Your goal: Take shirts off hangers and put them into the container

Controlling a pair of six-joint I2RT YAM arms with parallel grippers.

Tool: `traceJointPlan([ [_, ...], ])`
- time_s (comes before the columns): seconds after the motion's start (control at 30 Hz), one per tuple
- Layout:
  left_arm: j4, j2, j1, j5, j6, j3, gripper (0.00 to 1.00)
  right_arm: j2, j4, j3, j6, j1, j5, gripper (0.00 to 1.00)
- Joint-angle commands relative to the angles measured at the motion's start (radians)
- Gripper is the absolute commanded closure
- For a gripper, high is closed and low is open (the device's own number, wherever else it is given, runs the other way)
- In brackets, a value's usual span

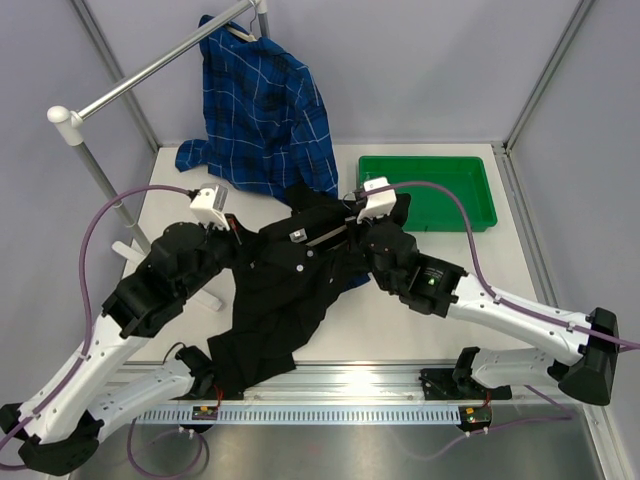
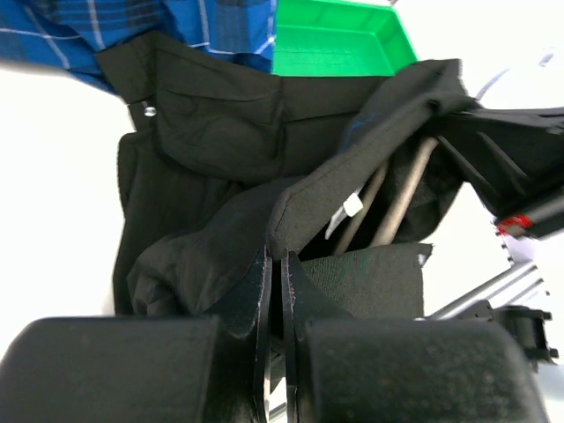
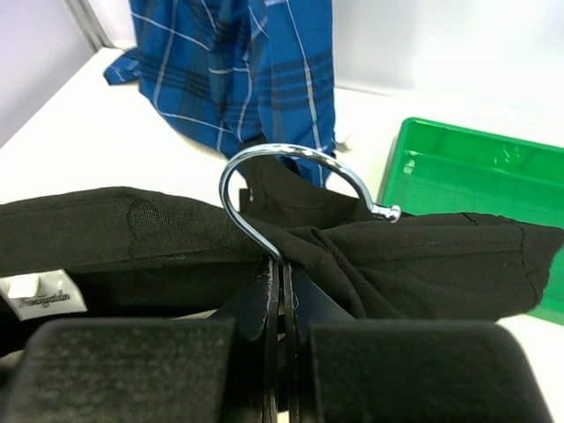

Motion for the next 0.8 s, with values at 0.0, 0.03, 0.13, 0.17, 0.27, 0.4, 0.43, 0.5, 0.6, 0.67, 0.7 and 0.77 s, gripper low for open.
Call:
traceJointPlan([
  [0.0, 0.062, -0.049, 0.006, 0.031, 0.040, 0.011, 1.00, 0.027, -0.023, 0.057, 0.008, -0.036, 0.134, 1.00],
  [0.03, 0.069, -0.049, 0.006, 0.058, 0.046, 0.022, 1.00, 0.040, -0.029, 0.065, 0.011, -0.036, 0.134, 1.00],
  [0.13, 0.087, -0.056, 0.006, 0.110, 0.052, 0.057, 1.00, 0.090, -0.039, 0.083, 0.031, -0.034, 0.157, 1.00],
  [0.17, 0.087, -0.056, 0.006, 0.120, 0.051, 0.065, 1.00, 0.099, -0.043, 0.089, 0.035, -0.036, 0.160, 1.00],
  [0.27, 0.076, -0.059, 0.006, 0.140, 0.043, 0.073, 1.00, 0.124, -0.059, 0.114, 0.062, -0.046, 0.160, 1.00],
  [0.4, 0.067, -0.091, 0.006, 0.117, 0.038, 0.029, 1.00, 0.112, -0.075, 0.146, 0.081, -0.071, 0.157, 1.00],
  [0.43, 0.059, -0.097, 0.006, 0.108, 0.035, 0.018, 1.00, 0.107, -0.079, 0.157, 0.084, -0.074, 0.159, 1.00],
  [0.5, 0.052, -0.105, 0.006, 0.092, 0.035, -0.017, 1.00, 0.089, -0.080, 0.164, 0.087, -0.082, 0.151, 1.00],
  [0.6, 0.053, -0.123, 0.006, 0.101, 0.019, -0.067, 1.00, 0.074, -0.097, 0.193, 0.097, -0.088, 0.170, 1.00],
  [0.67, 0.059, -0.128, 0.005, 0.103, 0.014, -0.090, 1.00, 0.064, -0.102, 0.200, 0.104, -0.088, 0.174, 1.00],
  [0.7, 0.059, -0.129, 0.006, 0.101, 0.012, -0.105, 1.00, 0.054, -0.100, 0.201, 0.107, -0.088, 0.168, 1.00],
  [0.77, 0.059, -0.134, 0.006, 0.094, 0.011, -0.117, 1.00, 0.044, -0.112, 0.207, 0.123, -0.088, 0.153, 1.00],
])
